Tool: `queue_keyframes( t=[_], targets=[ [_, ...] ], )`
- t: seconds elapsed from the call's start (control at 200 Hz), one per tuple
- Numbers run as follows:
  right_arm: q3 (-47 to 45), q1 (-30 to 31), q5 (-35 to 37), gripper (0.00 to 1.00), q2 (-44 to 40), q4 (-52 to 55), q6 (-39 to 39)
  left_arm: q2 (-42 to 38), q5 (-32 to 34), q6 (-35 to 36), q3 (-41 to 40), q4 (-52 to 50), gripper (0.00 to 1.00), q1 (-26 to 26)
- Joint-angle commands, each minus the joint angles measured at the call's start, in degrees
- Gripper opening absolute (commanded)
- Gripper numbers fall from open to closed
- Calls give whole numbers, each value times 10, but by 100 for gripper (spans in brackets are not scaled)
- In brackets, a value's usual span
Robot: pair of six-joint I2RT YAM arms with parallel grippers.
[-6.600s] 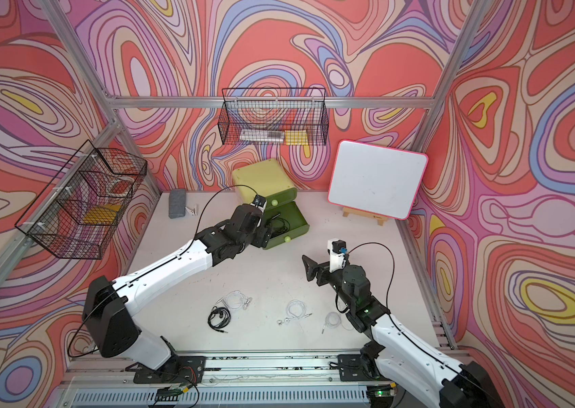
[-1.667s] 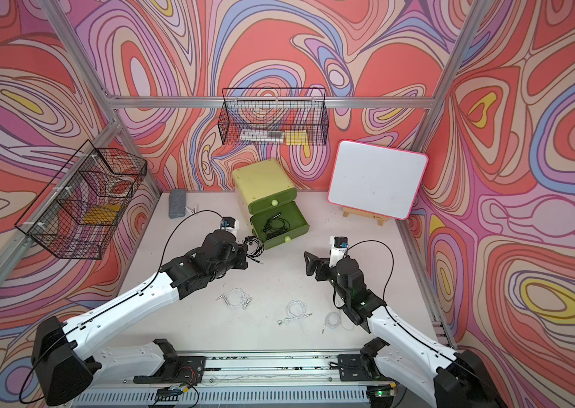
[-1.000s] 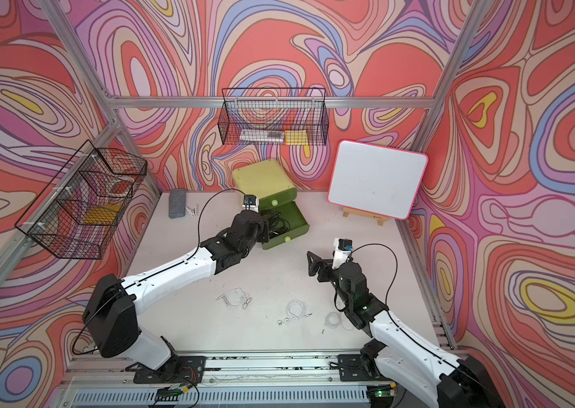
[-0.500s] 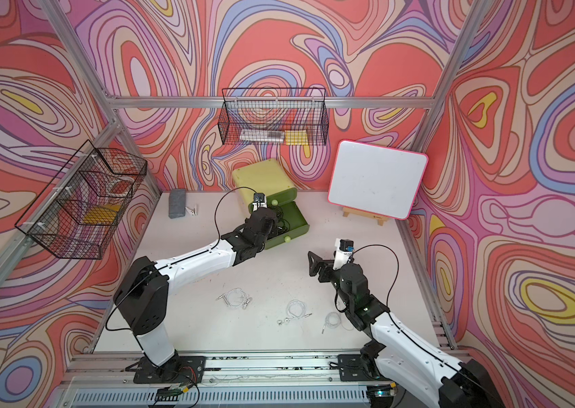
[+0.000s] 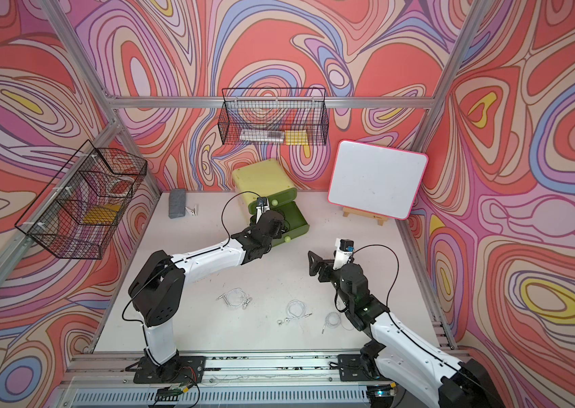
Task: Place the wired earphones into the drawer by color
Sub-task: Place the wired earphones in the drawer.
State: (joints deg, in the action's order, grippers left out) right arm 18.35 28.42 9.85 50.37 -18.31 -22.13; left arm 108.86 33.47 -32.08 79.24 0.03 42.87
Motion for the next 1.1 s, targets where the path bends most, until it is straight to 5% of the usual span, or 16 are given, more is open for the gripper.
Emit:
queue_keyframes(
  t=[0.0, 0.08, 0.34, 0.576, 1.097],
  targets=[
    [-8, -1, 4, 98, 0, -11, 1, 9, 12, -16, 17, -16, 0, 4],
    [-7, -1, 3, 98, -1, -10, 1, 7, 5, -17, 16, -17, 0, 4],
    [-7, -1, 1, 98, 0, -9, 3, -21, -32, -17, 10, -26, 34, 4],
    [-5, -1, -9, 98, 2, -8, 17, -80, -57, -17, -14, -35, 43, 5],
    [73, -1, -183, 94, 83, 49, 58, -373, -149, 118, -279, -35, 88, 5]
  ],
)
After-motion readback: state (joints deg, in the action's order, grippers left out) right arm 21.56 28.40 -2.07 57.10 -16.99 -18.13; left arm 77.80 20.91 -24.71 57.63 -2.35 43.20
